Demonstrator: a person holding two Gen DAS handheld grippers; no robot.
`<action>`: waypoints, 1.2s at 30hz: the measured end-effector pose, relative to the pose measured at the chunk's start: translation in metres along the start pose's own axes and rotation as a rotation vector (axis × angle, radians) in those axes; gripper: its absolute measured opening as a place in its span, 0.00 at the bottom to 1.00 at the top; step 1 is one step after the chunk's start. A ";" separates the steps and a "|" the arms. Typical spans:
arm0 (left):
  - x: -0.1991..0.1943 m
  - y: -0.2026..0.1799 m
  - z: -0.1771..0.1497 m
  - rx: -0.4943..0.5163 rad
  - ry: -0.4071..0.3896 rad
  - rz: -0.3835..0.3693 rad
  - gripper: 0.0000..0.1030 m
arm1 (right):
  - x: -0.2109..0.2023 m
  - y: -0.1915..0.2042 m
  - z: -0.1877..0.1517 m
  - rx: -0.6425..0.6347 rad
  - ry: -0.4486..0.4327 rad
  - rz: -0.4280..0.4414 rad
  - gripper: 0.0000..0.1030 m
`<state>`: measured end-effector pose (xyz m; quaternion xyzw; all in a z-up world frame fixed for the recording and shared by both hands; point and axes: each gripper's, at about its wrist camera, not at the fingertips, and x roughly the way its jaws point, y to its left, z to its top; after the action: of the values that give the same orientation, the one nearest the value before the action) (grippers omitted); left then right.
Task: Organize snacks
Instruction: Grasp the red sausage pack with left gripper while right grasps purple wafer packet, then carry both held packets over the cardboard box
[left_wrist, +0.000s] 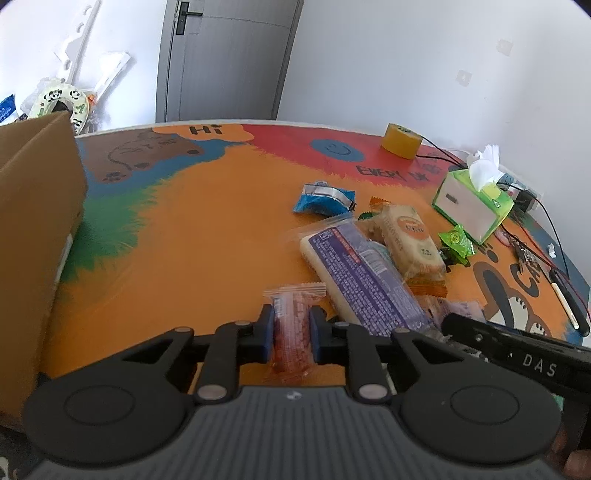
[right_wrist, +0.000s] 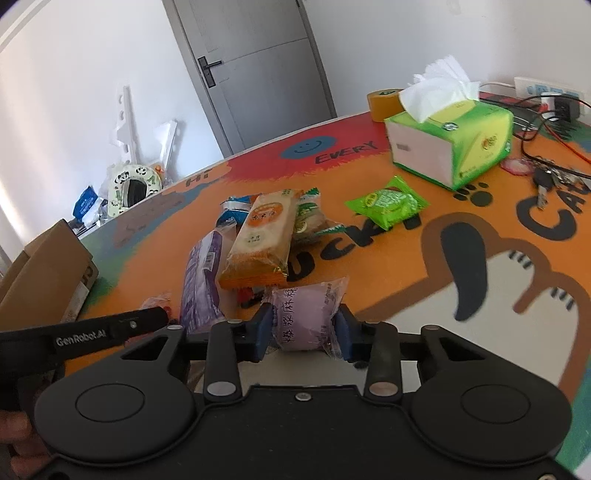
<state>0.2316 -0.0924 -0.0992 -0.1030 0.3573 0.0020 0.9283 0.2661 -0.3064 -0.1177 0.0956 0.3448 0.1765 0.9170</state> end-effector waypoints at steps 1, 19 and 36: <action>-0.003 0.001 0.000 0.000 -0.004 -0.002 0.17 | -0.003 -0.001 -0.001 0.003 -0.002 -0.006 0.35; -0.064 0.021 0.006 -0.017 -0.119 0.009 0.17 | -0.049 0.020 0.003 -0.003 -0.095 0.005 0.35; -0.105 0.058 0.023 -0.052 -0.220 0.051 0.17 | -0.047 0.075 0.023 -0.067 -0.153 0.109 0.35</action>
<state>0.1636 -0.0239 -0.0239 -0.1173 0.2557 0.0462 0.9585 0.2293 -0.2569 -0.0504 0.0969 0.2620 0.2299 0.9323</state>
